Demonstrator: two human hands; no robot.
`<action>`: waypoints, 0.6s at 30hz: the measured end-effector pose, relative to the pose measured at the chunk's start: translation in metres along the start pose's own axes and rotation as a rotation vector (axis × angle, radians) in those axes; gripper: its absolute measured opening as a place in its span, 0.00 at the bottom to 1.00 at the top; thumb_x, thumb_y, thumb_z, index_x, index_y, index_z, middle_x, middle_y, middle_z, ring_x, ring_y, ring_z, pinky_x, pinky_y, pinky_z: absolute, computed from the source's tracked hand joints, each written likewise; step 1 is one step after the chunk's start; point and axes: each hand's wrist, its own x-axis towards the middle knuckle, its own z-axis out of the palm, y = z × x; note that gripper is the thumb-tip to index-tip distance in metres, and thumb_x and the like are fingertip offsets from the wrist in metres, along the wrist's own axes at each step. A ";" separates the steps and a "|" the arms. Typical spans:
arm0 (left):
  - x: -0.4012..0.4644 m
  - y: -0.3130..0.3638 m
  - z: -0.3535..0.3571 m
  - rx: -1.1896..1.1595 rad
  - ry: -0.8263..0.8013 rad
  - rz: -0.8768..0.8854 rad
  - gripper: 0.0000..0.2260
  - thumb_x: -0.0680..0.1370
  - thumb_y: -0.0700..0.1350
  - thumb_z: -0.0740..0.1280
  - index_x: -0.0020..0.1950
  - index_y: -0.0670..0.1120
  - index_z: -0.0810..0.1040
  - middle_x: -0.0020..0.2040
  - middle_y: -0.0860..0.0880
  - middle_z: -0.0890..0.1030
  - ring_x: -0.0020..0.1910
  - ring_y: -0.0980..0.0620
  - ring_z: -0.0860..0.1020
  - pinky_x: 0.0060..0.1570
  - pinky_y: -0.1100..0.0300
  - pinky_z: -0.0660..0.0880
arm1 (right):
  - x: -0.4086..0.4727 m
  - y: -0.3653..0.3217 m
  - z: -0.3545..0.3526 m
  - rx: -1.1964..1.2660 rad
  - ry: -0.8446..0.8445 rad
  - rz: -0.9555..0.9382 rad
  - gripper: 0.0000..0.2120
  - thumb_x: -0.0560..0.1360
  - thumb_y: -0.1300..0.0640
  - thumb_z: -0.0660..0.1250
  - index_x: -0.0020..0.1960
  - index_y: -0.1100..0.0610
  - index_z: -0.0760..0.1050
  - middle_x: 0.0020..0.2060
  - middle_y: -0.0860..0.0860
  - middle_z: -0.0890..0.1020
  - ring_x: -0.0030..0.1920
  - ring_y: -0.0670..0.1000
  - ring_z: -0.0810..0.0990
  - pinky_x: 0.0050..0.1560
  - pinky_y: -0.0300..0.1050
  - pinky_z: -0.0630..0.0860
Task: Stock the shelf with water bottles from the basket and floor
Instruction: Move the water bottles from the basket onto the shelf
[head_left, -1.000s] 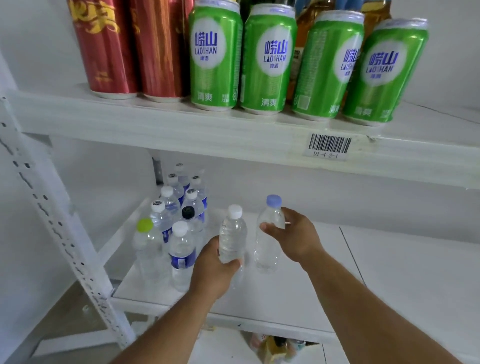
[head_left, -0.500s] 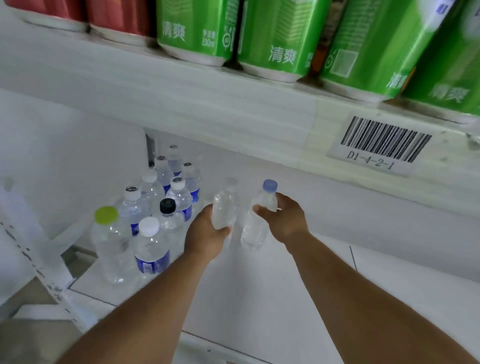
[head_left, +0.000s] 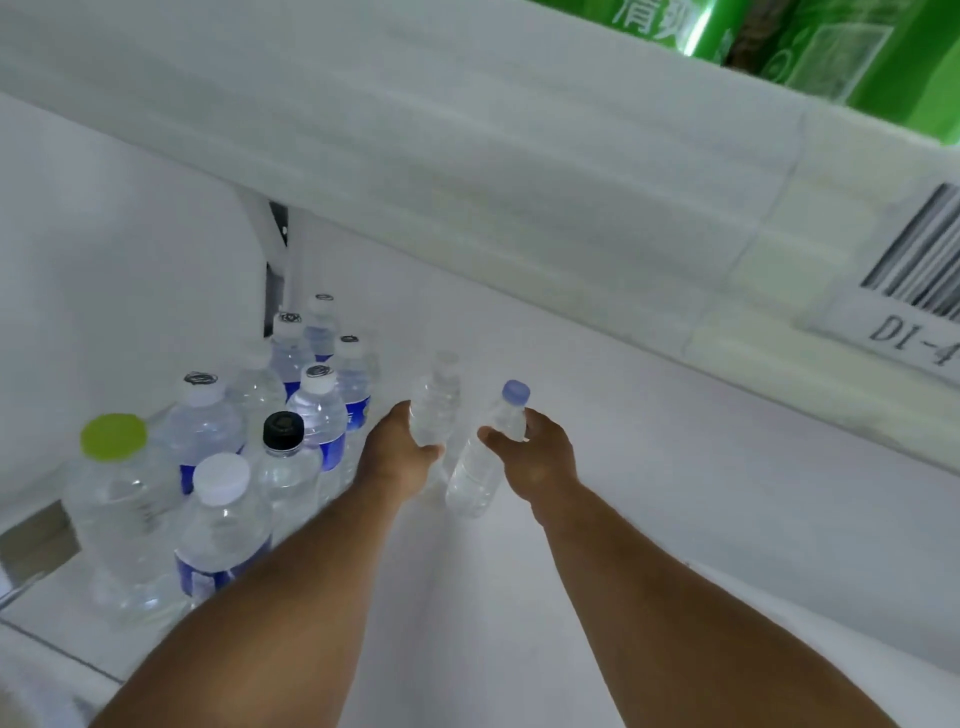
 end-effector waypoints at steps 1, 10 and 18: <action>0.003 0.000 0.001 0.003 -0.006 0.003 0.22 0.73 0.44 0.74 0.65 0.49 0.74 0.58 0.49 0.81 0.57 0.47 0.79 0.52 0.60 0.71 | 0.003 0.002 0.002 -0.007 -0.002 -0.001 0.36 0.61 0.32 0.68 0.65 0.47 0.76 0.58 0.44 0.82 0.59 0.50 0.81 0.61 0.52 0.78; 0.011 0.003 0.005 0.071 -0.045 0.041 0.25 0.74 0.44 0.73 0.69 0.49 0.71 0.63 0.49 0.79 0.62 0.47 0.77 0.60 0.58 0.72 | 0.021 0.003 0.008 -0.043 -0.012 0.001 0.40 0.57 0.29 0.66 0.63 0.49 0.77 0.57 0.46 0.83 0.57 0.51 0.82 0.58 0.49 0.79; 0.011 0.007 0.006 0.109 -0.067 0.032 0.26 0.75 0.43 0.72 0.71 0.46 0.68 0.65 0.47 0.77 0.63 0.45 0.76 0.60 0.57 0.72 | 0.029 0.005 0.009 -0.062 -0.026 0.014 0.29 0.71 0.38 0.72 0.67 0.50 0.74 0.62 0.47 0.80 0.62 0.53 0.78 0.65 0.53 0.74</action>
